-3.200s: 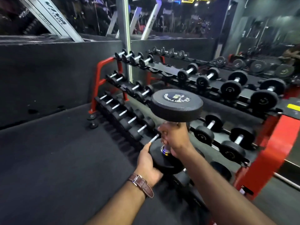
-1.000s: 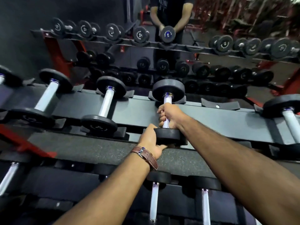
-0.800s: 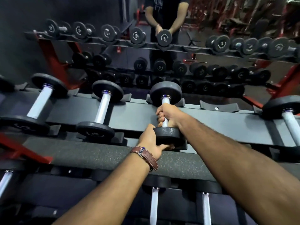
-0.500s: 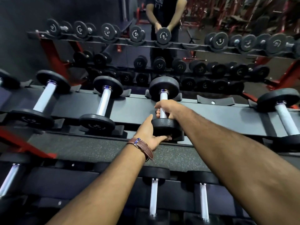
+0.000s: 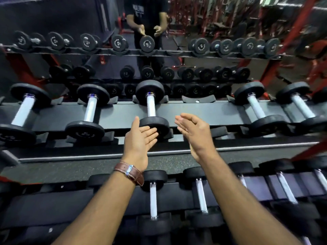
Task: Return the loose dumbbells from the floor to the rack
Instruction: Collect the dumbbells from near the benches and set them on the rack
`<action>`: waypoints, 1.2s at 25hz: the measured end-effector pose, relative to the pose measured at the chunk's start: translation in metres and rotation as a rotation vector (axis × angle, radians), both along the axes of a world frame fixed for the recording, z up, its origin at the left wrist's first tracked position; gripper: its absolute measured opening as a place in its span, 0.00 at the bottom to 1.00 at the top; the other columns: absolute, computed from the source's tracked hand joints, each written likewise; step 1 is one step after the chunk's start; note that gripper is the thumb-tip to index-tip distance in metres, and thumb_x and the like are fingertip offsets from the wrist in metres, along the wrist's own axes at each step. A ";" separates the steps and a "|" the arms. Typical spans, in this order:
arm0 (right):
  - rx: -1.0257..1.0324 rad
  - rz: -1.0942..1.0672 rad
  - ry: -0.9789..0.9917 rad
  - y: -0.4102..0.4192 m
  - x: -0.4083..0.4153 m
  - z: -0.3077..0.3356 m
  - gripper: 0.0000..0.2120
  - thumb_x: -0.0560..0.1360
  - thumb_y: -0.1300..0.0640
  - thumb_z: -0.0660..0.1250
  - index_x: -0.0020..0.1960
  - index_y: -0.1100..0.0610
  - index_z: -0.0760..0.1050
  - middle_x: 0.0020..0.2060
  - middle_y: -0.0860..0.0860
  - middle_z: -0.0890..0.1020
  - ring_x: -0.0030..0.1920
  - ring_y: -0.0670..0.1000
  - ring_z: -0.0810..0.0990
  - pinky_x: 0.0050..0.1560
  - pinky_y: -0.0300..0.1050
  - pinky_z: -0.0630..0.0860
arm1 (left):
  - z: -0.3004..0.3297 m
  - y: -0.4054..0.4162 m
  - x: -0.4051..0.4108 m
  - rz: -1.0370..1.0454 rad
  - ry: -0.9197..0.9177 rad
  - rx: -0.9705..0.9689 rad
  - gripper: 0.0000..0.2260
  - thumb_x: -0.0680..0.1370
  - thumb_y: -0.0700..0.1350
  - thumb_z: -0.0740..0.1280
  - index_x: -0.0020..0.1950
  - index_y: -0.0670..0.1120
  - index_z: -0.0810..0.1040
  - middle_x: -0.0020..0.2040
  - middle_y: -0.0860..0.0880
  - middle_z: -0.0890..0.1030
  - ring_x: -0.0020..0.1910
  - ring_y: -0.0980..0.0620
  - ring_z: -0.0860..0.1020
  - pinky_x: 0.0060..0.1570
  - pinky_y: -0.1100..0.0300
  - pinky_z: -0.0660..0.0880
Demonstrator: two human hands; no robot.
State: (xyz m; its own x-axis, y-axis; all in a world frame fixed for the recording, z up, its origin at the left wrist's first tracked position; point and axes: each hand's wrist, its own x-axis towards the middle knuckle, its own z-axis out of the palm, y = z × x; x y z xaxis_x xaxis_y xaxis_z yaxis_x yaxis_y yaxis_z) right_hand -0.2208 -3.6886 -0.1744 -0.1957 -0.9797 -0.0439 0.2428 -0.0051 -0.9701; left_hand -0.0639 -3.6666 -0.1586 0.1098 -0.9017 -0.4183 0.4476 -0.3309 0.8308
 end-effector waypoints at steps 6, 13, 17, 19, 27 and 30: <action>-0.128 -0.343 -0.022 0.094 -0.061 0.017 0.06 0.77 0.61 0.71 0.53 0.56 0.80 0.52 0.58 0.86 0.53 0.53 0.85 0.56 0.48 0.80 | 0.011 0.050 -0.091 -0.210 -0.138 -0.246 0.27 0.83 0.59 0.53 0.64 0.38 0.76 0.59 0.40 0.83 0.57 0.46 0.82 0.63 0.49 0.76; -0.187 -0.687 0.014 0.229 -0.199 0.048 0.08 0.75 0.55 0.71 0.53 0.54 0.81 0.52 0.55 0.87 0.57 0.55 0.84 0.57 0.52 0.79 | 0.034 0.139 -0.238 -0.537 -0.111 -0.381 0.23 0.82 0.60 0.54 0.58 0.43 0.79 0.55 0.45 0.85 0.55 0.48 0.83 0.57 0.52 0.77; -0.232 -0.919 0.016 0.345 -0.293 0.054 0.06 0.75 0.58 0.72 0.52 0.54 0.82 0.51 0.57 0.87 0.55 0.54 0.85 0.56 0.53 0.79 | 0.039 0.227 -0.343 -0.729 -0.050 -0.383 0.24 0.82 0.59 0.56 0.60 0.41 0.78 0.54 0.44 0.85 0.55 0.46 0.84 0.57 0.49 0.77; -0.245 -1.013 0.039 0.412 -0.338 0.052 0.06 0.76 0.60 0.71 0.52 0.57 0.82 0.50 0.57 0.87 0.52 0.51 0.85 0.54 0.51 0.78 | 0.039 0.283 -0.397 -0.812 -0.020 -0.393 0.23 0.83 0.58 0.55 0.59 0.41 0.78 0.54 0.43 0.85 0.55 0.46 0.84 0.54 0.53 0.76; -0.158 -1.368 0.138 0.715 -0.494 0.042 0.05 0.77 0.60 0.70 0.53 0.55 0.81 0.52 0.57 0.87 0.51 0.47 0.83 0.50 0.47 0.77 | 0.018 0.563 -0.611 -1.180 0.105 -0.325 0.20 0.83 0.57 0.57 0.56 0.43 0.78 0.55 0.42 0.85 0.52 0.45 0.83 0.49 0.55 0.76; -0.153 -1.501 0.137 0.805 -0.538 0.034 0.05 0.77 0.59 0.70 0.53 0.53 0.81 0.53 0.56 0.86 0.53 0.47 0.83 0.51 0.47 0.77 | 0.016 0.649 -0.671 -1.319 0.118 -0.348 0.18 0.83 0.57 0.57 0.53 0.45 0.78 0.54 0.43 0.86 0.53 0.46 0.84 0.49 0.55 0.76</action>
